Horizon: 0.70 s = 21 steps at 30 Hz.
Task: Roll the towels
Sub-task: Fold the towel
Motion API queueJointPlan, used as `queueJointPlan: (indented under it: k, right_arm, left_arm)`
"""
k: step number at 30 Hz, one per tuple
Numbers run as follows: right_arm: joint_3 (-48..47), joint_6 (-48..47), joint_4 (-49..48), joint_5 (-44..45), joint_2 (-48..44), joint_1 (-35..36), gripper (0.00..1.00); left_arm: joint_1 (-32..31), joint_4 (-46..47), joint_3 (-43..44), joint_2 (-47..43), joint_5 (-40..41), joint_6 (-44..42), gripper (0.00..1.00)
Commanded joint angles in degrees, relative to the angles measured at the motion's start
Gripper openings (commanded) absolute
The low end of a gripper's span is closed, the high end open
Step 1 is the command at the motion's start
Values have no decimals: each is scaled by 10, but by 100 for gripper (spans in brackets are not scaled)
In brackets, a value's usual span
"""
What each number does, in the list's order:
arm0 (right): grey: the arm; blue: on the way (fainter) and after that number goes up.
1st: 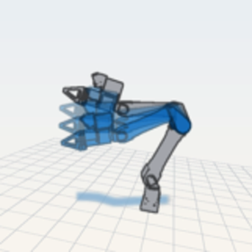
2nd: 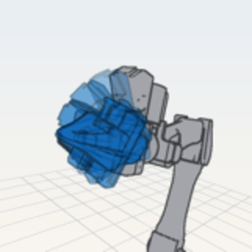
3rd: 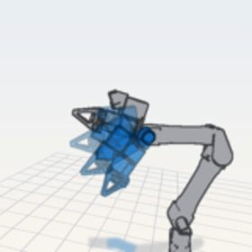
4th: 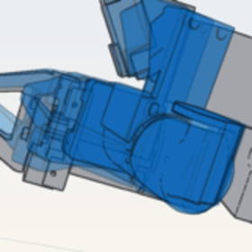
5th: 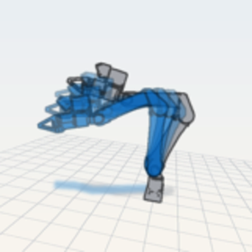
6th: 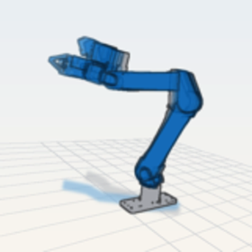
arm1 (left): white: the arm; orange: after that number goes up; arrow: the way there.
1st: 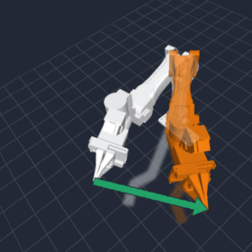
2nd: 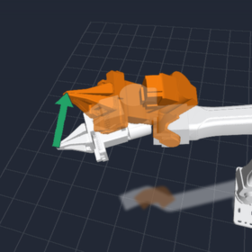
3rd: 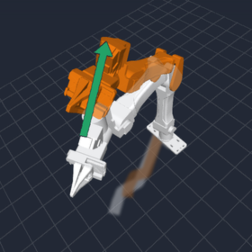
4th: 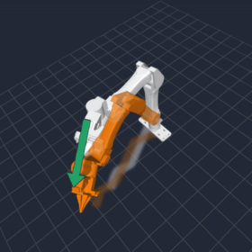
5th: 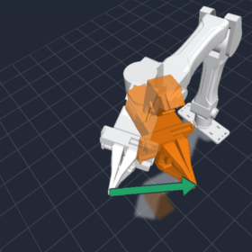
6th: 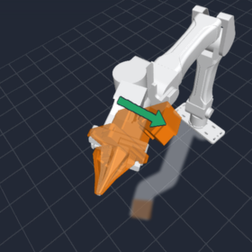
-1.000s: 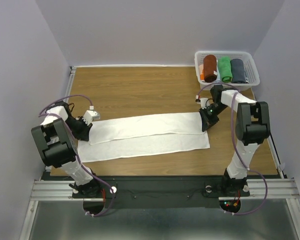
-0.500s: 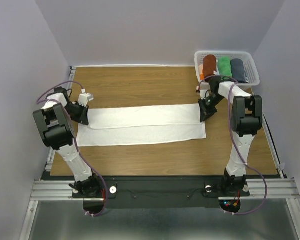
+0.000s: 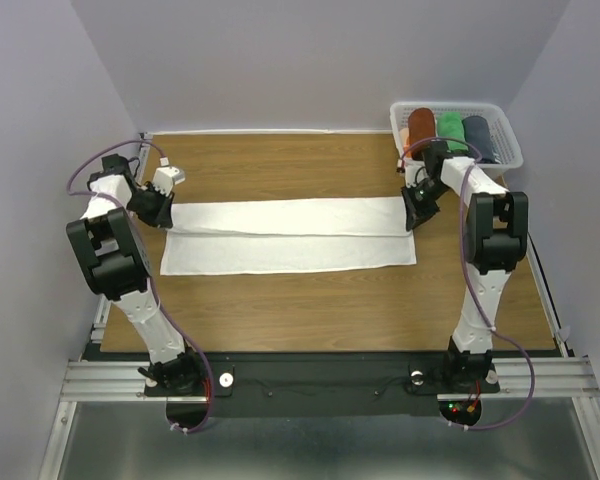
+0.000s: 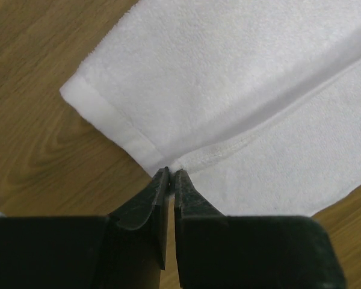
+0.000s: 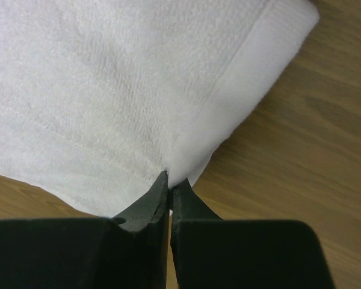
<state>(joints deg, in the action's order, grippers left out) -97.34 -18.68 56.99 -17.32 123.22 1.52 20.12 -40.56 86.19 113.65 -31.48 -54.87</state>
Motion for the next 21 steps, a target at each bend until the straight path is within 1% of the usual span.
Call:
queueJointPlan:
  k: [1, 6, 7, 9, 11, 15, 21]
  right_arm:
    - [-12, -23, -12, 6, -77, -25, 0]
    - [-7, -38, 20, 7, -98, -29, 1]
    - [-5, -41, 23, 6, -101, -30, 1]
    - [2, -45, 33, 6, -107, -30, 0]
    - [21, -54, 43, -2, -114, -30, 0]
    - [72, -66, 46, -30, -117, -30, 1]
    - [128, -65, 27, -52, -110, -29, 1]
  left_arm:
    - [20, -67, 25, -78, -15, -53, 0]
    - [51, -141, 54, -88, -17, -111, 0]
    - [57, -153, 52, -89, -15, -141, 0]
    - [61, -192, 39, -96, -14, -171, 0]
    - [64, -209, 24, -105, -9, -207, 0]
    - [69, -199, -40, -137, 9, -236, 0]
    - [68, -168, -112, -146, 29, -246, 0]
